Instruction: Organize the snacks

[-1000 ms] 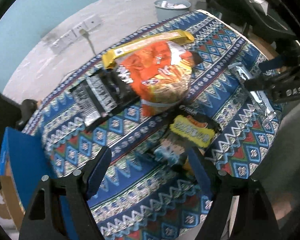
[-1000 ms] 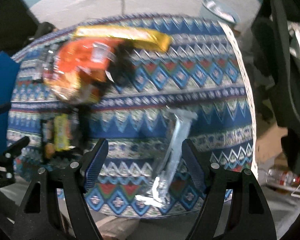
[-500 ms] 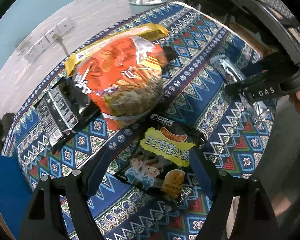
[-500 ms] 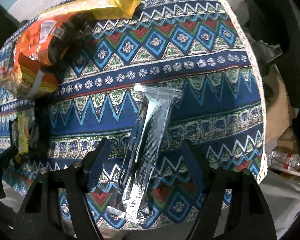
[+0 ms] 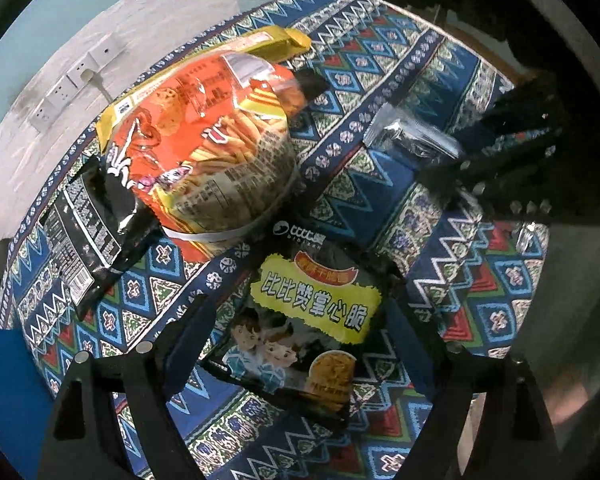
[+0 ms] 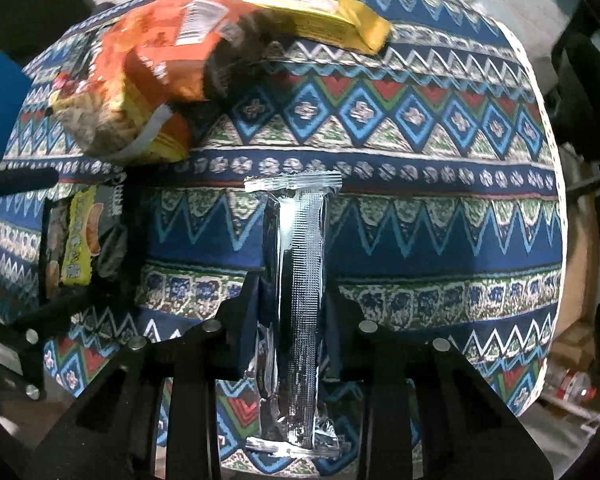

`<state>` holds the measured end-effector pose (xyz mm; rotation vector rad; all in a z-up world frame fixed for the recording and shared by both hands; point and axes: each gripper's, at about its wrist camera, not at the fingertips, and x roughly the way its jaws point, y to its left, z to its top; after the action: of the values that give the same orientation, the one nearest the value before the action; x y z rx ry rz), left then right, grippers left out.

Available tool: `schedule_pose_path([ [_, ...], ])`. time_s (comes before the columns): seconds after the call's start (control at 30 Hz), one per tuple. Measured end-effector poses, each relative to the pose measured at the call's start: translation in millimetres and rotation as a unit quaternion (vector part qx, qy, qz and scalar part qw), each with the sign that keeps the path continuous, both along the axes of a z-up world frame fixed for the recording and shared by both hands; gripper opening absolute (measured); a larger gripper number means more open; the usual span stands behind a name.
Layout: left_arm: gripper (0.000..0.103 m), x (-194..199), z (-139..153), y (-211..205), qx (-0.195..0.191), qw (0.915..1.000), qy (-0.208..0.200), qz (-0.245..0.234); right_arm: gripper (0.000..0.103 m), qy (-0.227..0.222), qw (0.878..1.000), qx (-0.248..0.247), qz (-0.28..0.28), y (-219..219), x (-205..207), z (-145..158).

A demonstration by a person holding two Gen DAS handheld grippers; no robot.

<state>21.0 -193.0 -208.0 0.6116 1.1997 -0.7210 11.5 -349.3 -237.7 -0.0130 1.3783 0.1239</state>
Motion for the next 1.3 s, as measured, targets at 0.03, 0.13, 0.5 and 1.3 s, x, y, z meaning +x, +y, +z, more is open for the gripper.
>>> schedule_pose_path([
  [0.03,0.087,0,-3,0,0.004,1.0,0.002,-0.001,0.029,0.004,1.0,0.005,-0.006,-4,-1,1],
  [0.13,0.087,4,-11,-3,0.011,0.9999,0.009,0.001,0.036,0.008,1.0,0.008,-0.013,-7,-1,4],
  [0.5,0.067,8,-17,-3,0.003,1.0,0.008,0.0,0.045,0.009,1.0,-0.012,0.002,-9,-9,1],
  [1.3,0.061,-25,47,30,-0.002,0.9972,-0.059,0.046,0.027,-0.062,0.998,0.009,0.018,20,-18,71],
])
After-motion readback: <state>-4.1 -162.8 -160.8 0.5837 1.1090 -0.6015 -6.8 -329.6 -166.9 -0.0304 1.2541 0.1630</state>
